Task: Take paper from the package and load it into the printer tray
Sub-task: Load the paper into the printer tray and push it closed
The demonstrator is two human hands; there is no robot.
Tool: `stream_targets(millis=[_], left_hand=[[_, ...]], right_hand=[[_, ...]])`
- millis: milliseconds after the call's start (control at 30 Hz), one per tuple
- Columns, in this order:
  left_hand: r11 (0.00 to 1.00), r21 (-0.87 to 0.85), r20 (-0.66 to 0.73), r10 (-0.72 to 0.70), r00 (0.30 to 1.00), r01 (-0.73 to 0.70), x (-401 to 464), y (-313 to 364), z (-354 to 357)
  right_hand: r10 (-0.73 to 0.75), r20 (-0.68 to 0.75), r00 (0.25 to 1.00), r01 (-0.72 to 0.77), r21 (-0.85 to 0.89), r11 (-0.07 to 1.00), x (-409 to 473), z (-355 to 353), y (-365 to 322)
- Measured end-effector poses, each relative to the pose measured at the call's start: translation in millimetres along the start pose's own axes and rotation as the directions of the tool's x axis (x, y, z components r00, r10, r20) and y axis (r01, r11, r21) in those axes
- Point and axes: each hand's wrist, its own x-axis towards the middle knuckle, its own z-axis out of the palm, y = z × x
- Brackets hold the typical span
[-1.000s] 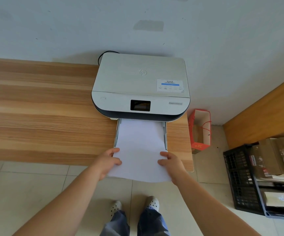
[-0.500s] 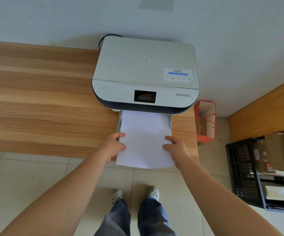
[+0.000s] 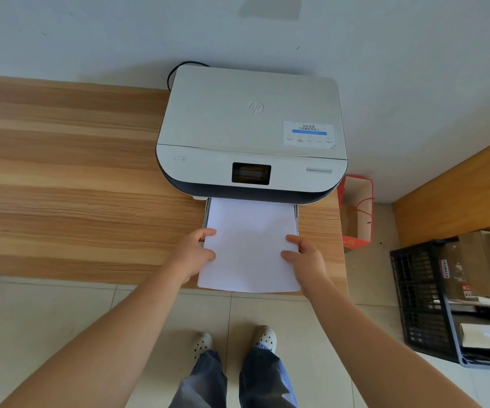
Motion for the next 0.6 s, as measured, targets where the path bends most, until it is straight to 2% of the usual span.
stream_targets(millis=[233, 600], left_hand=[[1.000, 0.001, -0.052, 0.009, 0.999, -0.009, 23, 15, 0], [0.992, 0.089, -0.161, 0.102, 0.982, -0.088, 44, 29, -6]], right_hand=[[0.050, -0.009, 0.999, -0.050, -0.010, 0.999, 25, 4, -15], [0.003, -0.068, 0.998, -0.012, -0.130, 0.991, 50, 19, -41]])
